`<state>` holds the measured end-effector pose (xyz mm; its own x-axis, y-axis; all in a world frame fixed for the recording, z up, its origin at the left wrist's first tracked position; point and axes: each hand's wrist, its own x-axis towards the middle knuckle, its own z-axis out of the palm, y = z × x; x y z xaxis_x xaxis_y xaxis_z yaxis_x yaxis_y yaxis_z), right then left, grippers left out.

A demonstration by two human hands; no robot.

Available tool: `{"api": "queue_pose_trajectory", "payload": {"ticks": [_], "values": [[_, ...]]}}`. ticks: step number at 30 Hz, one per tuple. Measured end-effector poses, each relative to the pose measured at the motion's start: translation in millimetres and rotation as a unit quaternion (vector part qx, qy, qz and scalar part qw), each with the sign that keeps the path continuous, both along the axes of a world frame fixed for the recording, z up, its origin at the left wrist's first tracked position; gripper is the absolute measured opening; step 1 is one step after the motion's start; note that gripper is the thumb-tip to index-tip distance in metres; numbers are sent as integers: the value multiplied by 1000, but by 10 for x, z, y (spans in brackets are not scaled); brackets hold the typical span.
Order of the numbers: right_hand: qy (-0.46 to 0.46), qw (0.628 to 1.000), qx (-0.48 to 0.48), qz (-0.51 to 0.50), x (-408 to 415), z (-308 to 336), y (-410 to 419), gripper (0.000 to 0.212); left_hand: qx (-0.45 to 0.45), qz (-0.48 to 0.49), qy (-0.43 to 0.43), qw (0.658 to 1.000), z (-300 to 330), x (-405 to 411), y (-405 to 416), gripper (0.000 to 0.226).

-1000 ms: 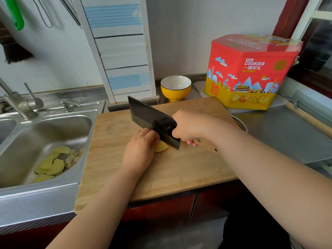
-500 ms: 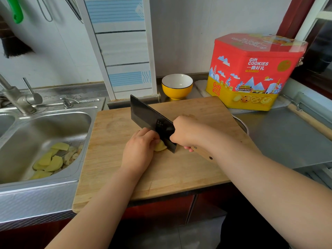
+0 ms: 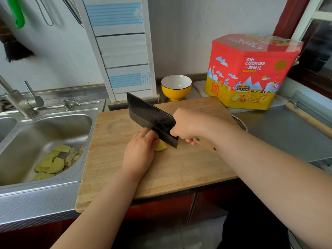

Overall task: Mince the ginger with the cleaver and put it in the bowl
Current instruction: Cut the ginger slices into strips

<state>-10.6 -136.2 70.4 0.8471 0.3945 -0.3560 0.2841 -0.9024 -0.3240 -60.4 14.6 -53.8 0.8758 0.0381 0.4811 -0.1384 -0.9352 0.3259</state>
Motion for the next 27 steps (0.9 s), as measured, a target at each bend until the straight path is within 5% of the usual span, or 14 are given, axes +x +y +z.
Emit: {"api": "queue_pose_trajectory", "payload": {"ticks": [13,27], "values": [[31,996,-78,27,25,37,180,28,-5,-3,-11,1000,-43,26,27,6],[-1,999,42,-34,46,-313,-29,31,-17,0,1,1000,-8,-26,16,4]]}}
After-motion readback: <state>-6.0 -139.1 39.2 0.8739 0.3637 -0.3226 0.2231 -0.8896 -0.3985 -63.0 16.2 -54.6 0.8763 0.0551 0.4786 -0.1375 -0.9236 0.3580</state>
